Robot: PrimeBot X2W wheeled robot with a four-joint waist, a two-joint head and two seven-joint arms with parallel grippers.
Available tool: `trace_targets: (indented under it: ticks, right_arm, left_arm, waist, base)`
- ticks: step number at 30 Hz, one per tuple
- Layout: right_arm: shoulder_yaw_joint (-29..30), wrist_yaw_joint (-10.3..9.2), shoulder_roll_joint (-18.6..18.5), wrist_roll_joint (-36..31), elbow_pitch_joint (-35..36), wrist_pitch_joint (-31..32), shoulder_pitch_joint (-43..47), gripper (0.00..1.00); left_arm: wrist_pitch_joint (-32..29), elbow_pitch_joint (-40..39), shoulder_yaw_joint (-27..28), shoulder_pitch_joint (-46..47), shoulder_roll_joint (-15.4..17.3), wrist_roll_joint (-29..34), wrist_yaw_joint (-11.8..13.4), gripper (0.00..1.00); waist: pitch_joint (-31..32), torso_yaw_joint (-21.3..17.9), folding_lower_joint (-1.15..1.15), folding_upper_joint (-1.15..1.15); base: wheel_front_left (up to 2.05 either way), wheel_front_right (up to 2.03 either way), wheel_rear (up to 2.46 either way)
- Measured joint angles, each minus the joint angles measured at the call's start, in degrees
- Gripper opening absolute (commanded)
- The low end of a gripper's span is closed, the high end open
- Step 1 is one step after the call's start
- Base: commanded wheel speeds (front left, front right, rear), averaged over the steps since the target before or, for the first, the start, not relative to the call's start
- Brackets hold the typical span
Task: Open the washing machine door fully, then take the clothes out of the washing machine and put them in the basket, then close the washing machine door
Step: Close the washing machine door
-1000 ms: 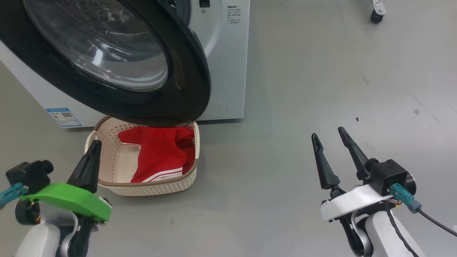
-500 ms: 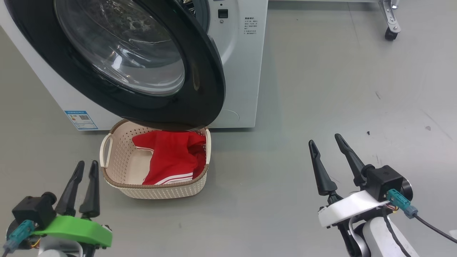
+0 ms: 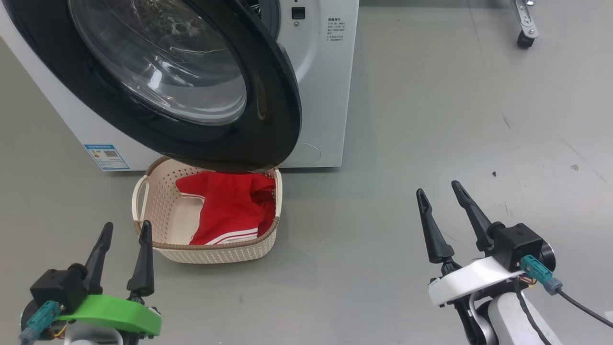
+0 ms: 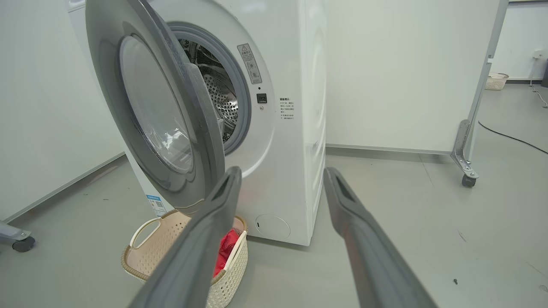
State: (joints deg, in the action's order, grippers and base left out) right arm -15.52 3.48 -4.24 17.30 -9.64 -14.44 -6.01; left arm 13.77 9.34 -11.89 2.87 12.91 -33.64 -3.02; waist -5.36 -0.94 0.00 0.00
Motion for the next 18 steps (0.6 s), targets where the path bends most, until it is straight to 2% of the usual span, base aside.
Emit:
trace_targets:
  ticks: [18]
  right_arm:
    - [0.67, 0.58, 0.46, -0.32, 0.13, 0.00, 0.18, 1.00]
  left_arm:
    - [0.49, -0.12, -0.22, -0.01, -1.29, 1.48, 0.20, 1.00]
  waist:
    - [-0.75, 0.06, 0.00, 0.00]
  base:
    - [0.00, 0.00, 0.00]
